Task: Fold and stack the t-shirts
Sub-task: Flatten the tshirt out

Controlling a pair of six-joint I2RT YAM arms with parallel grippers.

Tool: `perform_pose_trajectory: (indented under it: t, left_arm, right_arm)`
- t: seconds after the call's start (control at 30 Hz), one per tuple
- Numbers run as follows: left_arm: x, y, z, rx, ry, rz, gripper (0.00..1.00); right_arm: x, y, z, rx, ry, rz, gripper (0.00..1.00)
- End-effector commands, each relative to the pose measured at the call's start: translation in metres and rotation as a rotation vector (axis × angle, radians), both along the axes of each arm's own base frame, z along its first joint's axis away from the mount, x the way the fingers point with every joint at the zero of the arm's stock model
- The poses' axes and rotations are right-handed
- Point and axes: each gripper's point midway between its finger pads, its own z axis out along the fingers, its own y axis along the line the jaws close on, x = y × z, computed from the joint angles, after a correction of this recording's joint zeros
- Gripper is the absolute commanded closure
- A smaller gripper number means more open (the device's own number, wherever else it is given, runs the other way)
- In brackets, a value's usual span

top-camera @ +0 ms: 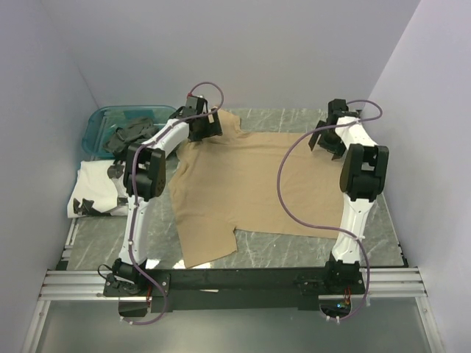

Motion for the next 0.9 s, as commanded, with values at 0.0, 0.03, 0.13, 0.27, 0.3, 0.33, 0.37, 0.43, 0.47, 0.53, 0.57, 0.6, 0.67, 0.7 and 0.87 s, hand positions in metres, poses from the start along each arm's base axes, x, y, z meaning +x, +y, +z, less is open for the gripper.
perform_pose_trajectory:
  t: [0.0, 0.03, 0.13, 0.27, 0.3, 0.33, 0.37, 0.43, 0.47, 0.53, 0.57, 0.6, 0.67, 0.7, 0.87]
  left_arm:
    - [0.008, -0.003, 0.123, -0.057, -0.228, -0.028, 0.01]
    - [0.003, -0.003, 0.138, -0.069, -0.257, -0.03, 0.01]
    - [-0.037, -0.001, 0.154, -0.081, -0.278, -0.033, 0.01]
    - [-0.103, -0.003, 0.157, -0.101, -0.265, -0.016, 0.01]
    - [-0.116, -0.001, 0.153, -0.111, -0.253, 0.023, 0.01]
    - [-0.138, -0.008, 0.168, -0.138, -0.278, 0.019, 0.0]
    - [-0.161, -0.006, 0.138, -0.141, -0.203, 0.048, 0.0]
    - [-0.197, -0.012, 0.138, -0.16, -0.195, 0.043, 0.0]
    - [-0.22, -0.006, 0.11, -0.126, -0.13, 0.049, 0.01]
    - [-0.254, -0.007, 0.108, -0.132, -0.114, 0.074, 0.01]
    - [-0.279, 0.002, 0.079, -0.107, -0.031, 0.1, 0.0]
    - [-0.294, 0.004, 0.081, -0.129, -0.029, 0.107, 0.0]
    - [-0.333, 0.008, 0.051, -0.116, 0.054, 0.117, 0.0]
    - [-0.35, 0.015, 0.04, -0.087, 0.098, 0.126, 0.01]
    - [-0.419, 0.04, 0.008, -0.018, 0.26, 0.2, 0.01]
  right_arm:
    - [0.004, -0.008, 0.085, -0.027, -0.181, -0.051, 0.07]
    - [-0.002, -0.006, 0.119, -0.027, -0.258, -0.057, 0.07]
    - [-0.032, 0.001, 0.157, -0.011, -0.383, -0.078, 0.06]
    - [-0.086, 0.011, 0.171, 0.021, -0.491, -0.096, 0.05]
    - [-0.102, 0.018, 0.151, 0.053, -0.466, -0.081, 0.05]
    - [-0.115, 0.024, 0.162, 0.071, -0.509, -0.068, 0.05]
    - [-0.124, 0.027, 0.159, 0.087, -0.515, -0.064, 0.05]
    - [-0.145, 0.039, 0.151, 0.141, -0.544, -0.056, 0.05]
    - [-0.151, 0.039, 0.15, 0.146, -0.559, -0.065, 0.05]
    - [-0.163, 0.037, 0.149, 0.145, -0.6, -0.102, 0.02]
    - [-0.166, 0.037, 0.149, 0.147, -0.613, -0.112, 0.01]
    - [-0.17, 0.037, 0.146, 0.151, -0.618, -0.119, 0.01]
    - [-0.174, 0.037, 0.151, 0.148, -0.649, -0.116, 0.01]
    - [-0.175, 0.037, 0.149, 0.141, -0.651, -0.107, 0.01]
    - [-0.181, 0.037, 0.141, 0.131, -0.634, -0.096, 0.01]
